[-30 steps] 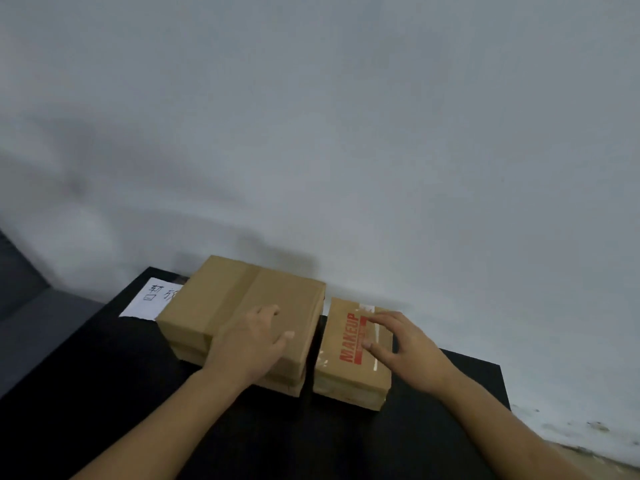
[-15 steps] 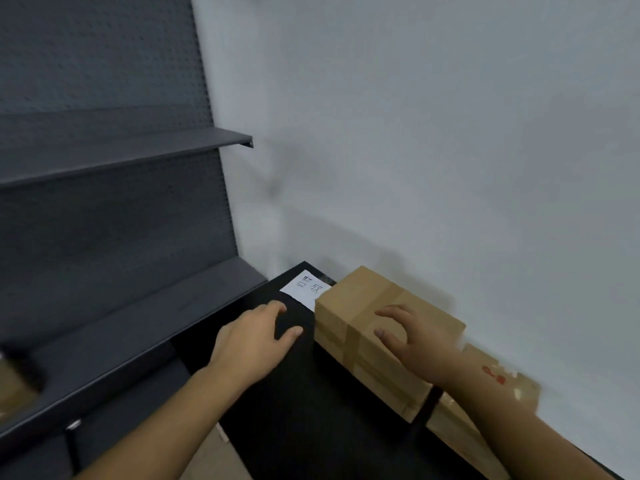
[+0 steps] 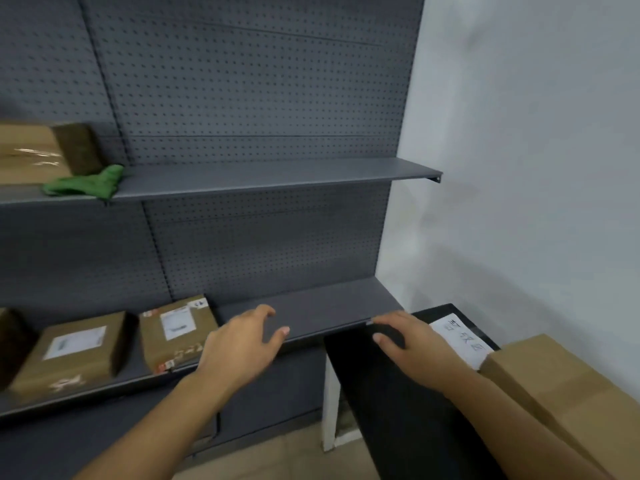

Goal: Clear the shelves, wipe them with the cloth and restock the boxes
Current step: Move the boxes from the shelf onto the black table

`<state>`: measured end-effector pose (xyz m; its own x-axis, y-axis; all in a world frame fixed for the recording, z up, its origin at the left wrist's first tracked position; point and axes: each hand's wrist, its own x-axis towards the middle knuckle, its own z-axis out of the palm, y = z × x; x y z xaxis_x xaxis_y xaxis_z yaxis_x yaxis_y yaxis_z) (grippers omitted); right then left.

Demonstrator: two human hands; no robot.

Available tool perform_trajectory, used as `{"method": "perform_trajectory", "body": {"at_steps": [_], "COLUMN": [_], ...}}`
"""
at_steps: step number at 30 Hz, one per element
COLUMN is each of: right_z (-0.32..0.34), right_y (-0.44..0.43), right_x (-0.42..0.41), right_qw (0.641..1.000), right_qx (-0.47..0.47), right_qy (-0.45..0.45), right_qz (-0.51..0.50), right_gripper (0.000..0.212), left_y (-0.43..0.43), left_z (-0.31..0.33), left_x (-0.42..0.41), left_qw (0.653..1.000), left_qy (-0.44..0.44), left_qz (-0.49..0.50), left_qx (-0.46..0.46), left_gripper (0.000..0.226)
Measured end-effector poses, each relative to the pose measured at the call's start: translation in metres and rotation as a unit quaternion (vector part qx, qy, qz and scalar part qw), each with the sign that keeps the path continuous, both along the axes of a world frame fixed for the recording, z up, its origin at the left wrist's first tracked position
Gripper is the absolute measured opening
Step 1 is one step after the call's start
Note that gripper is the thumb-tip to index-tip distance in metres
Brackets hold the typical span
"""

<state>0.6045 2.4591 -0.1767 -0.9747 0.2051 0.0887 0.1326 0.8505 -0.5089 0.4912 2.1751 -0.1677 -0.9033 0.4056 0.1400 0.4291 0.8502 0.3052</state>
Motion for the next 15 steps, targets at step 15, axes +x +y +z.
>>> {"method": "perform_trajectory", "body": {"at_steps": [15], "right_z": [0.026], "right_y": [-0.223], "right_x": [-0.182], "right_qw": [0.968], "right_qx": [0.014], "right_qy": [0.005], "right_qz": [0.251], "right_gripper": [0.037], "left_y": [-0.244], "left_z": [0.006], "left_x": [-0.037], "left_qw": [0.971], "left_qy": [0.000], "left_qz": [0.239], "left_qx": [0.023], "left_gripper": [0.042]}}
